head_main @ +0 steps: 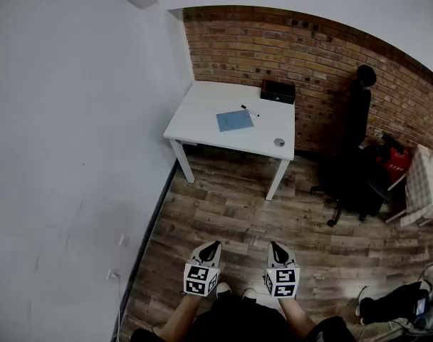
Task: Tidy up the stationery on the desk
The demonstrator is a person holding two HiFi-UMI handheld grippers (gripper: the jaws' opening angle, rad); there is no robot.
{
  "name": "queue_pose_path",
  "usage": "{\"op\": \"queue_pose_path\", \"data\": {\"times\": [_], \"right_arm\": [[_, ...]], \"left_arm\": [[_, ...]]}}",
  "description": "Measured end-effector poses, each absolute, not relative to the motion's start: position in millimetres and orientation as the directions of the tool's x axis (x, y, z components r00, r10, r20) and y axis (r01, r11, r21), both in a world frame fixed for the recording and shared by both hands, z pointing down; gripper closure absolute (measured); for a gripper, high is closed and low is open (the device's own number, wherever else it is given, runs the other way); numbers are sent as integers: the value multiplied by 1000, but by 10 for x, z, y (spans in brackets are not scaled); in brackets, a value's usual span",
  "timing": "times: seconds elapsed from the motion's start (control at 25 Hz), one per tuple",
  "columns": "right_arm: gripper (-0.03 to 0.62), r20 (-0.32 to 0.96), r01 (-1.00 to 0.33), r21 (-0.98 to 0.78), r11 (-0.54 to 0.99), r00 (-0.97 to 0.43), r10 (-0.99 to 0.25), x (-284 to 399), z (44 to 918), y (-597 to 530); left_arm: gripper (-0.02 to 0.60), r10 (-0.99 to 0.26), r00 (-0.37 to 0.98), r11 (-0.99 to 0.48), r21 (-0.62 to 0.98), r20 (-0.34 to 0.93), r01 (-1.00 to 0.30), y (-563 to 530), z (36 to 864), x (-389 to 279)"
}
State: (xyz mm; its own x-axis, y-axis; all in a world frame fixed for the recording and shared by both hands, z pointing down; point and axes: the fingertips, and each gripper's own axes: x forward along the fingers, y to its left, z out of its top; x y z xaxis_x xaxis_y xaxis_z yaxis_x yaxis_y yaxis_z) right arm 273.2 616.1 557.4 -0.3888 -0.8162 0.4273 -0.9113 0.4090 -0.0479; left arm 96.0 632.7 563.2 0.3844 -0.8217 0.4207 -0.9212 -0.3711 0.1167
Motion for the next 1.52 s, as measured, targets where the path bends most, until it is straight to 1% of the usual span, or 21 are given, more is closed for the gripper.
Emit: {"op": "queue_pose_path", "data": {"times": [0.12, 0.28, 0.48, 0.92, 1.32, 1.52], "right_arm": [[571, 399, -896, -67, 439, -428, -811, 2806, 5532, 6272], [568, 380, -901, -35, 432, -412, -828, 2920, 5516, 6351], [568, 371, -906, -10, 423, -396, -840, 2904, 5498, 6310], [568, 376, -913, -53, 405, -394, -839, 2575, 5517, 6297], [568, 393, -915, -28, 401, -379, -838, 2314, 5632, 6362], [568, 385, -922, -44, 385, -371, -845, 2203, 5569, 6326]], "left_arm": [[558, -824, 378, -365, 114, 423, -924, 6435, 5629, 1066], [558, -821, 371, -353, 124, 434, -927, 6553, 5666, 1147], [558, -823, 368, -354, 117, 433, -928, 6557, 5634, 1117], [558, -818, 388, -379, 110, 425, -919, 6503, 5652, 821], [558, -816, 422, -407, 127, 396, -905, 6482, 5761, 633], [558, -814, 431, -413, 133, 390, -901, 6441, 5757, 489]]}}
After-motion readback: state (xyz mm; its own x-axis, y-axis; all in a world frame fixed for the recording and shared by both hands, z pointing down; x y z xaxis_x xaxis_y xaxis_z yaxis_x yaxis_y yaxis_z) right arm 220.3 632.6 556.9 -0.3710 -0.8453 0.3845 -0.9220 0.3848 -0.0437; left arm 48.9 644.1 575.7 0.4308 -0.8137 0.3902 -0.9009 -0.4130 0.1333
